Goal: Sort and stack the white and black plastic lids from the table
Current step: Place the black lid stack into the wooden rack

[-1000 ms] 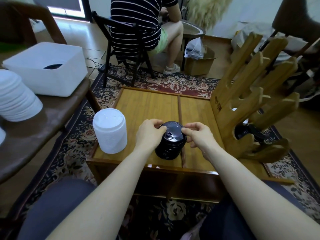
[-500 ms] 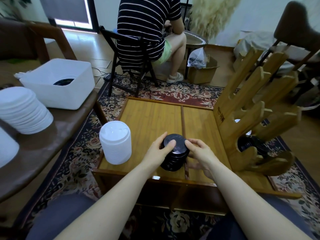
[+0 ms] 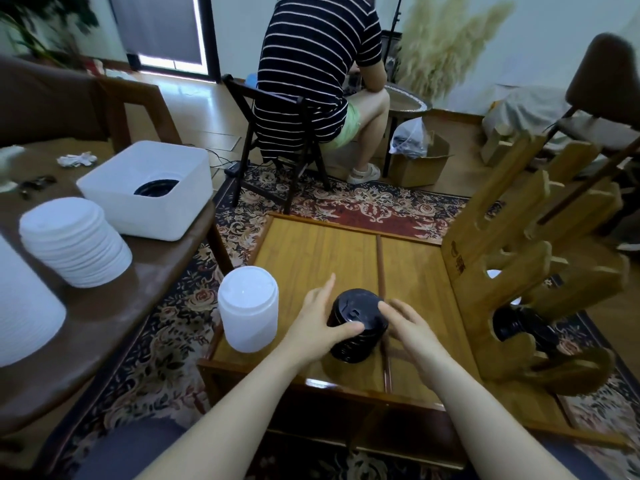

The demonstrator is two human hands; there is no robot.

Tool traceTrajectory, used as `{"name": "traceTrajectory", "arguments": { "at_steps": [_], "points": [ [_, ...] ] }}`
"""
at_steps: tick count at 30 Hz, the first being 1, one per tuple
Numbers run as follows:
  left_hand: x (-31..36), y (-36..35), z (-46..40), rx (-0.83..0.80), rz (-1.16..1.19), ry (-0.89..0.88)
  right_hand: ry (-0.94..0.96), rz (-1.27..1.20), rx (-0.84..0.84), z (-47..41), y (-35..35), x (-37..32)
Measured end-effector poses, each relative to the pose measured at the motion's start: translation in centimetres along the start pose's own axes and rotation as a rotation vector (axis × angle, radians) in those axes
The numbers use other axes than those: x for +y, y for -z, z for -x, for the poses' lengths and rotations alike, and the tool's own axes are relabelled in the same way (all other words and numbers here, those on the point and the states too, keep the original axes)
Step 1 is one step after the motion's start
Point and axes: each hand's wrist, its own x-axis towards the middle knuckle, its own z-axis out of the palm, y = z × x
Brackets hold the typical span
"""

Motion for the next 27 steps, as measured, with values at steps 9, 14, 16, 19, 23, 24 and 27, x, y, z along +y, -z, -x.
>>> {"name": "traceTrajectory", "arguments": {
  "at_steps": [9,14,16,19,23,24,27],
  "points": [
    [4.5,10.4,1.3,0.662,-0.153,-0.319,0.476,0.338,0.045,0.6,-0.6,-5.6],
    [2.4,15.0,0.8,1.075,-0.492,-0.204,0.688,0.459,-0.146,0.2,-6.8,-13.5],
    [1.8,15.9,0.2,1.099,-0.505,-0.107,0.789,0.507,-0.218,-0.5,-10.1,-16.6],
    [1.0,17.0,-0.9,1.088,-0.57,-0.056,0.92,0.554,-0.273,-1.5,-15.3,-20.9],
    [-0.7,18.0,-1.3,1.116,-0.551,0.011,1.025,0.682,-0.343,-3.1,-22.2,-25.0],
    [-1.1,18.4,-1.3,1.123,-0.528,0.018,1.031,0.736,-0.356,-3.8,-23.8,-25.7],
    [-1.6,19.4,-1.1,1.127,-0.4,0.025,1.047,0.945,-0.401,-6.1,-28.1,-26.9]
  ]
}}
